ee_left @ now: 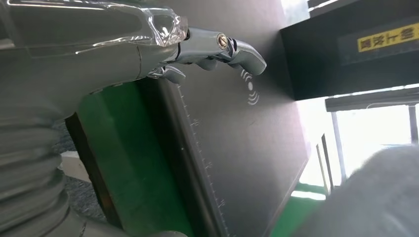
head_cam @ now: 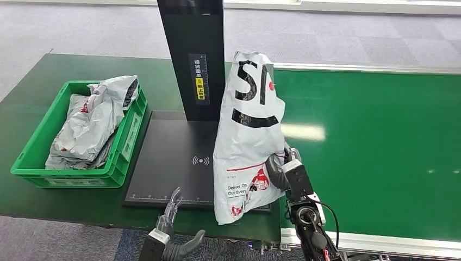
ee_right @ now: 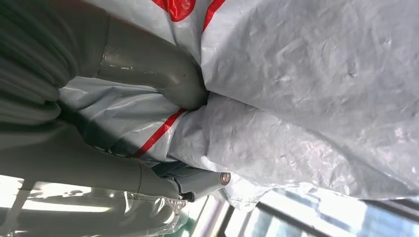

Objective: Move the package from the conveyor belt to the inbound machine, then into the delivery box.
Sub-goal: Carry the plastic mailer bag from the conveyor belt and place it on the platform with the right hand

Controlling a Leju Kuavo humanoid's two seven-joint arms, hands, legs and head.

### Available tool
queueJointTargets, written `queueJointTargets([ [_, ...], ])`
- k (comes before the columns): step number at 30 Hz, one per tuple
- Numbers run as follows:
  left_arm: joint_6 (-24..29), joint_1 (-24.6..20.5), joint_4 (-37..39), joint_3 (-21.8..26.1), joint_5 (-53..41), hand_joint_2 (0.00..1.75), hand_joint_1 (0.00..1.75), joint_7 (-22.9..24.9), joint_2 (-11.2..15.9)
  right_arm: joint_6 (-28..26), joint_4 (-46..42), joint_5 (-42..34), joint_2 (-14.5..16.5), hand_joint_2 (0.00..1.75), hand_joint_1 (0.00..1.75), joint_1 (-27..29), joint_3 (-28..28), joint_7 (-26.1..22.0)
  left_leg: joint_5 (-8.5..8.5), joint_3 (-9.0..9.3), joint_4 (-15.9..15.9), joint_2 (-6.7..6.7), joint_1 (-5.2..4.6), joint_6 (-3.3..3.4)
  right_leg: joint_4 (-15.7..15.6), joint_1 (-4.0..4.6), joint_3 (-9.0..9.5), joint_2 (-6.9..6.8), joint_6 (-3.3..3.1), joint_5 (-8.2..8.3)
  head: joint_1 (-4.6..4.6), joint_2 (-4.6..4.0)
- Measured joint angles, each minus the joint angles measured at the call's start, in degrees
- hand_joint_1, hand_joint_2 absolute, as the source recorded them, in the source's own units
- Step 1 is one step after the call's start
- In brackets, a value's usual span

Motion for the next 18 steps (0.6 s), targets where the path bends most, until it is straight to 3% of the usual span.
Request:
queueJointTargets([
  [4, 0.0, -0.6, 0.6, -0.7, 0.0, 1.75, 0.00, 0.5, 0.1, 4.2, 8.4, 2.5, 1.5, 1.75, 1.75, -4.7, 3.0, 4.9, 0.02, 0.01, 0.0, 0.03, 0.00, -0.01, 0.0, 0.00, -0.01, 0.03, 0.00, 0.01, 0.00, 0.00],
  [8, -0.4, -0.6, 0.5, -1.3, -0.4, 1.75, 0.00, 2.0, 0.1, 4.0, 15.1, 4.5, 4.3, 1.75, 1.75, -8.8, 5.1, 9.4, 0.03, 0.00, 0.0, 0.02, 0.01, -0.02, 0.0, 0.01, -0.05, 0.03, -0.01, 0.00, 0.00, 0.00],
  [9, -0.6, -0.6, 0.5, -1.4, -0.5, 1.75, 0.00, 2.3, 0.1, 3.4, 16.4, 5.0, 5.1, 1.75, 1.41, -9.6, 5.5, 10.3, 0.03, 0.00, 0.0, 0.03, 0.02, -0.02, 0.0, 0.01, -0.06, 0.04, -0.01, 0.00, -0.01, 0.00],
  [12, -0.9, -0.7, 0.4, -1.5, -0.7, 1.75, 0.00, 3.0, 0.1, 2.6, 19.2, 5.8, 7.0, 1.75, 0.10, -11.3, 6.4, 11.9, 0.03, -0.01, 0.0, 0.05, 0.02, -0.02, 0.0, 0.02, -0.09, 0.06, -0.01, 0.00, 0.00, 0.00],
  [13, -1.0, -0.7, 0.4, -1.5, -0.8, 1.75, 0.00, 3.2, 0.1, 2.5, 19.9, 5.9, 7.6, 1.75, 0.00, -11.6, 6.6, 12.1, 0.03, -0.02, 0.0, 0.05, 0.02, -0.02, 0.0, 0.01, -0.09, 0.06, -0.01, 0.00, 0.01, 0.00],
  [18, -0.7, -0.9, 0.4, -1.3, -1.1, 1.75, 0.00, 3.3, 0.1, 2.3, 21.7, 6.0, 9.5, 1.75, 0.00, -13.0, 6.8, 11.4, 0.03, -0.03, 0.0, 0.04, 0.01, -0.02, 0.0, 0.01, -0.10, 0.05, -0.01, 0.00, 0.00, 0.00],
])
